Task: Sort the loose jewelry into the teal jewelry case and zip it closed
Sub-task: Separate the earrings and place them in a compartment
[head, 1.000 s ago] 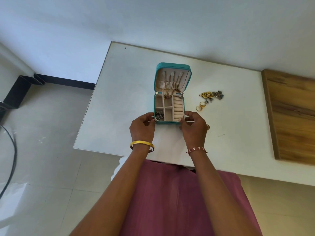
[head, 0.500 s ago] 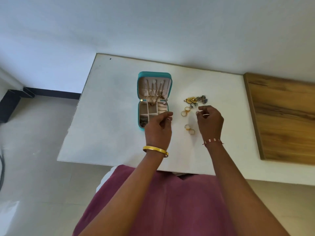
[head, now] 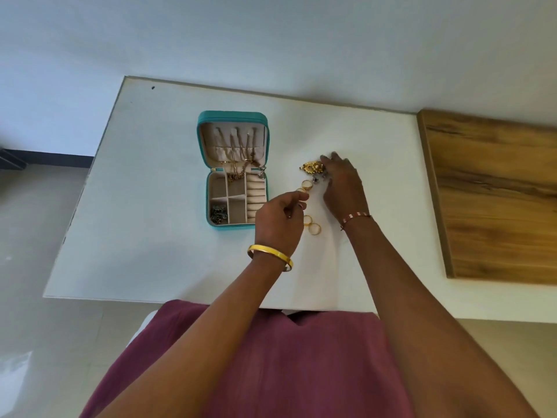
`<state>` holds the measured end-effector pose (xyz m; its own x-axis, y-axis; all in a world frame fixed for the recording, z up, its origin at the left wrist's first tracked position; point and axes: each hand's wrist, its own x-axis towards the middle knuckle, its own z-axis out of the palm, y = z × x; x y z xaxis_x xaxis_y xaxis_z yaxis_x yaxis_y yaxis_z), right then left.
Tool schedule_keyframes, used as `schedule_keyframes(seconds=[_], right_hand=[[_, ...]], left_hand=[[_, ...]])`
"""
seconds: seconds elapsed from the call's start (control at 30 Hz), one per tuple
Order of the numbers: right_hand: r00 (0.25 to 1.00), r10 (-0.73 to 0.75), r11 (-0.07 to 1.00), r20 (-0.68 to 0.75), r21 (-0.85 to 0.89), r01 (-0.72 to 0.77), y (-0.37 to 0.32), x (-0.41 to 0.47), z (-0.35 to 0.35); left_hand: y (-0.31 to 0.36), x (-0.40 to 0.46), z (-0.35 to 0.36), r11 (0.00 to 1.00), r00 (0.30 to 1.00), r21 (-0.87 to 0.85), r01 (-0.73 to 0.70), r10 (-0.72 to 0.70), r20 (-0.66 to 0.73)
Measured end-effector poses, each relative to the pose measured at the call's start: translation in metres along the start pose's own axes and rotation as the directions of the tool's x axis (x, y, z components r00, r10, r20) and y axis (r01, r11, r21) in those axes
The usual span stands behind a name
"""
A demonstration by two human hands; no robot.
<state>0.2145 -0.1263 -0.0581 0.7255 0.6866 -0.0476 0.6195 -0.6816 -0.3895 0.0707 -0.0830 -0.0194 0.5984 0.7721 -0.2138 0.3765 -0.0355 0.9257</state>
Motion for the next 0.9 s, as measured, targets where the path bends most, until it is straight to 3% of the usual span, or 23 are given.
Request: schedule_keyframes(seconds=[0.5,0.6,0.7,0.77,0.9], right_hand=[[0.983,-0.18,0.98,0.046,0.099,0.175,-0.017,-0.082,0.02],[0.992,-0.12,0.971,-0.039,0.205,0.126,-0.016,-0.084,0.013],[0.986,0.03,0.952,-0.167,0.306,0.023,-0.013,-0.077,0.002],[0.985,0.11,0.95,-0.134,0.306,-0.065,-0.012,-0.07,0.0],[0.992,0.12,0.978,-0.026,0.176,-0.114,-0.014,-0.063,0.004]], left_hand=[[-0.025,-0.032,-0.012,0.997,0.997,0.015,0.074,-0.074,-0.002],[-0.028,-0.038,-0.013,0.995,0.995,-0.007,0.095,-0.095,0.01],[-0.028,-0.04,-0.013,0.995,0.995,-0.013,0.098,-0.097,0.013],[-0.029,-0.04,-0.013,0.994,0.994,-0.016,0.106,-0.105,0.015],[-0.03,-0.042,-0.013,0.991,0.991,-0.034,0.133,-0.132,0.023]])
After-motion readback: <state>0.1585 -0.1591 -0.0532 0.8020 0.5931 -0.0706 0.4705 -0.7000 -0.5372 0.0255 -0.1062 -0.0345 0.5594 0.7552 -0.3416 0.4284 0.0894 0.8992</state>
